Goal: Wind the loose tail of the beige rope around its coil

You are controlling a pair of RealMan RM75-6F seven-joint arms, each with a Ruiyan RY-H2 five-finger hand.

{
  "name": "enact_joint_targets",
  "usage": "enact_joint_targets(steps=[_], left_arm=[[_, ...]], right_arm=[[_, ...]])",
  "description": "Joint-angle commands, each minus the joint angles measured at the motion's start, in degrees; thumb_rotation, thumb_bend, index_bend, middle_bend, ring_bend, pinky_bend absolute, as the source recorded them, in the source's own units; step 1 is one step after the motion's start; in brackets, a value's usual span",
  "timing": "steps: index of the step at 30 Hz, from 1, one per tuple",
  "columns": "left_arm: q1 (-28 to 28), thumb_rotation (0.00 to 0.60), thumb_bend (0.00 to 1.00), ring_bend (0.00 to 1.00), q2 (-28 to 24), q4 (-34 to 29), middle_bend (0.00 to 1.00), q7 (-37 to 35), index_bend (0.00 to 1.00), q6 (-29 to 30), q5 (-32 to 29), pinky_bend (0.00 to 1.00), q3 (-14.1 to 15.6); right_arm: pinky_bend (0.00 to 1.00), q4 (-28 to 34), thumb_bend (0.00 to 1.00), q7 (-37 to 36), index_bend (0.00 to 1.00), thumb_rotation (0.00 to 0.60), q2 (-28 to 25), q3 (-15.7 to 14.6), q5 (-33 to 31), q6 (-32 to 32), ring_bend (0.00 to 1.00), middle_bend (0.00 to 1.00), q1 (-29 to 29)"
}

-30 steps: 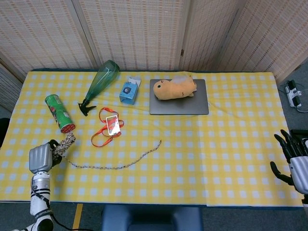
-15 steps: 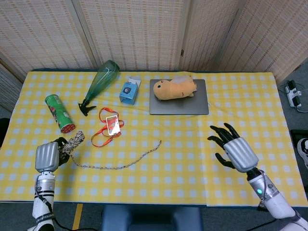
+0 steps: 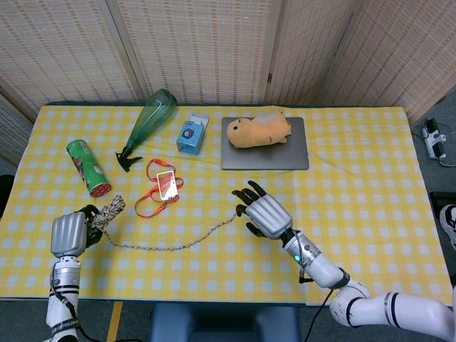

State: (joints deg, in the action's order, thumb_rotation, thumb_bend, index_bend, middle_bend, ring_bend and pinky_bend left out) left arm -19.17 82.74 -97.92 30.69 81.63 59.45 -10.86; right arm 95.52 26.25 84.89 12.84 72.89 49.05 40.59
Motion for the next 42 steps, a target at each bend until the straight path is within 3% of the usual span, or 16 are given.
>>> enact_joint_targets(steps=[1, 20, 42], left_arm=[[0.1, 0.6, 0.5, 0.61, -0.1, 0.1, 0.62, 0.0, 0.63, -0.1, -0.2, 0.7, 0.1], [0.5, 0.6, 0.5, 0.61, -0.2, 0.8, 0.62, -0.8, 0.62, -0.6, -1.1, 0.7, 0.2], [0.7, 0.6, 0.5, 0.6, -0.2, 1.7, 0.62, -1.6, 0.61, -1.5, -1.3, 0.69, 0.5]], right_arm=[[0.05, -4.3, 0.45, 3.5, 0.46, 0.6, 4.3, -0.2, -3.9, -1.5, 0.14, 0.16, 2.5], [0.05, -20.7, 0.44, 11.9, 0.46, 0.6, 17.7, -1.3, -17.4, -5.6, 0.13, 0.16, 13.0], [0.05, -26.7, 0.44, 12.6, 0.52, 0.6, 22.6, -4.0, -18.7, -2.0, 0.13, 0.2, 14.4]])
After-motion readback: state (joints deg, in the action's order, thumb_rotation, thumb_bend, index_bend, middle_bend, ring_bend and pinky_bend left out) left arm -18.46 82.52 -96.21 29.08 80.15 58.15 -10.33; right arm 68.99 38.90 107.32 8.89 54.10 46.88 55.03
